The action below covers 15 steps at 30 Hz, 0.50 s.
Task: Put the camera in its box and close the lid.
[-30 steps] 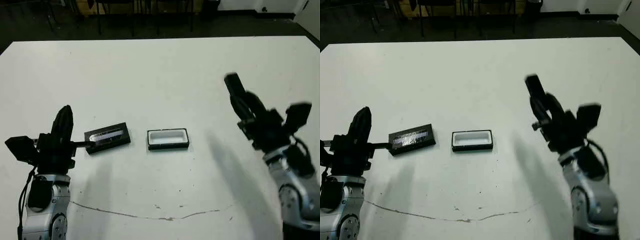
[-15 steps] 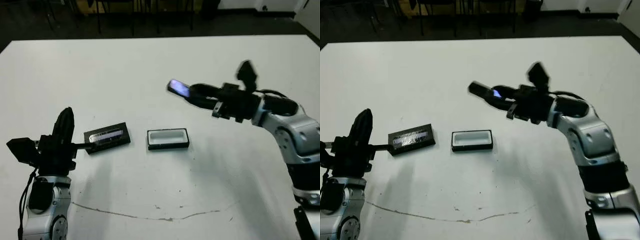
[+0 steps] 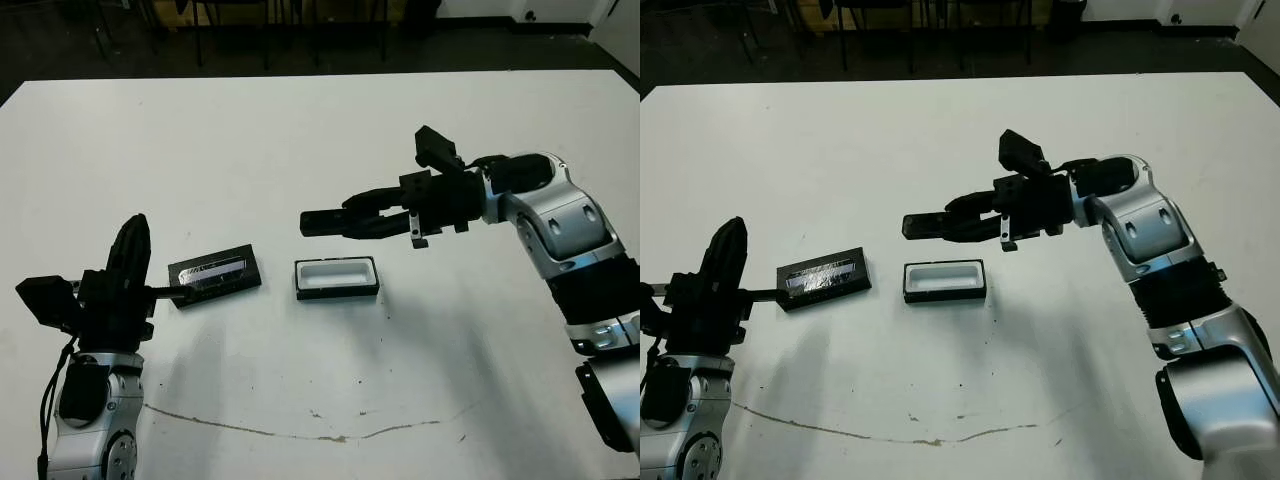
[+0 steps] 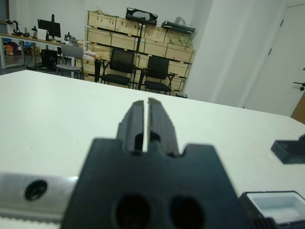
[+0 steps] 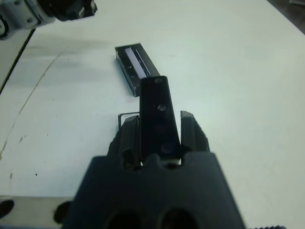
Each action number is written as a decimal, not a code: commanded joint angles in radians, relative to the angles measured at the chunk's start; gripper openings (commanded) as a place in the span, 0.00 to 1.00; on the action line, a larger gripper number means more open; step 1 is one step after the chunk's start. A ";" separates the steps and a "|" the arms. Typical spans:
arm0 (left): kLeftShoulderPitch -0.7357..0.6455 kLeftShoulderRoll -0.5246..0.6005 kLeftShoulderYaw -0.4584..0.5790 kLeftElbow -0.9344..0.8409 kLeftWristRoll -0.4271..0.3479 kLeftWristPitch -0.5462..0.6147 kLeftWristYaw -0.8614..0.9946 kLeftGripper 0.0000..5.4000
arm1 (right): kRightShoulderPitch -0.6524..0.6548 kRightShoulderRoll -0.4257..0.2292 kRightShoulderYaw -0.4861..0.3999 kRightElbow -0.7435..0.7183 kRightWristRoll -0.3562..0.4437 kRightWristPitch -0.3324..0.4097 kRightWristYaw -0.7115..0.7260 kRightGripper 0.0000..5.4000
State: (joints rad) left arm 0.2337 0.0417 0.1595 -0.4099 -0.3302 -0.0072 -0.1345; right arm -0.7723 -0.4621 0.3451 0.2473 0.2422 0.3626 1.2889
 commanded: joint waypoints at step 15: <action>0.008 0.001 -0.011 0.005 0.021 0.012 0.010 0.00 | -0.001 0.020 0.030 0.088 -0.084 -0.066 0.067 0.14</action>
State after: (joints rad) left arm 0.2335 0.0416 0.1526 -0.4102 -0.3192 -0.0063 -0.1319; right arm -0.7752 -0.4391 0.3599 0.3240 0.1724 0.3021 1.3433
